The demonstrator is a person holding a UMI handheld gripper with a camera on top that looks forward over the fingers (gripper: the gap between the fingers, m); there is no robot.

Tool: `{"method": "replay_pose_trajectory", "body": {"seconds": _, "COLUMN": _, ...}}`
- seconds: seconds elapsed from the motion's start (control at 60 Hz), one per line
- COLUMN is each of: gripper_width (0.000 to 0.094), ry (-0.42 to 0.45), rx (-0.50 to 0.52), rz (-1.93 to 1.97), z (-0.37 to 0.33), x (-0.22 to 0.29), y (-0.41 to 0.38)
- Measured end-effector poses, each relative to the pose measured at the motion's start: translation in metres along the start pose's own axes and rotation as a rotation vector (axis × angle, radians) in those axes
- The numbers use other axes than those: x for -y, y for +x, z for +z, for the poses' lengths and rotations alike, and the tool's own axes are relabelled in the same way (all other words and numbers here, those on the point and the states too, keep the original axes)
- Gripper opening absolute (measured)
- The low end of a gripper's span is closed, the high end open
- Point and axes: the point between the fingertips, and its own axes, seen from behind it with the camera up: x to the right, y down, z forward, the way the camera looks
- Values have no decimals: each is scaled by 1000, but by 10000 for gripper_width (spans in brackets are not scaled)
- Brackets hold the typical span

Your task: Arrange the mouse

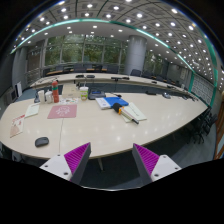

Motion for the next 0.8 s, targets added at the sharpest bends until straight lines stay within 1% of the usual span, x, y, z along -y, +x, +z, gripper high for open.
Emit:
{"method": "replay_pose_trajectory", "body": {"seconds": 0.117, "gripper_width": 853, "ry": -26, "rx": 12, "rz": -7, "z": 1, "x": -23, "y": -17}}
{"method": "replay_pose_trajectory", "body": {"seconds": 0.167, "gripper_width": 854, "ry": -36, "rx": 19, "rz": -11, "z": 12, "x": -38, "y": -33}}
{"method": "replay_pose_trajectory", "body": {"seconds": 0.183, "gripper_width": 854, "ry": -43, "rx": 23, "rz": -14, "z": 5, "x": -38, "y": -29}}
{"method": "replay_pose_trajectory", "body": {"seconds": 0.317, "gripper_width": 852, "ry": -86, "rx": 54, "rz": -33, "z": 9, "x": -78, "y": -68}}
{"method": "replay_pose_trajectory", "body": {"seconds": 0.433, "gripper_width": 851, "ry": -106, "rx": 109, "rz": -25, "z": 21, "x": -113, "y": -136}}
{"method": "replay_pose_trajectory", "body": {"seconds": 0.517, "gripper_width": 853, "ry": -96, "rx": 172, "rz": -4, "z": 28, "x": -125, "y": -194}}
{"method": "replay_pose_trajectory", "body": {"seconds": 0.6, "gripper_width": 854, "ry": -75, "rx": 226, "rz": 11, "z": 42, "x": -130, "y": -255}}
{"method": "replay_pose_trajectory", "body": {"seconds": 0.7, "gripper_width": 853, "ry": -44, "rx": 284, "rz": 36, "z": 63, "x": -124, "y": -325}}
{"method": "replay_pose_trajectory", "body": {"seconds": 0.8, "gripper_width": 851, "ry": -39, "rx": 315, "rz": 42, "z": 87, "x": -122, "y": -377}}
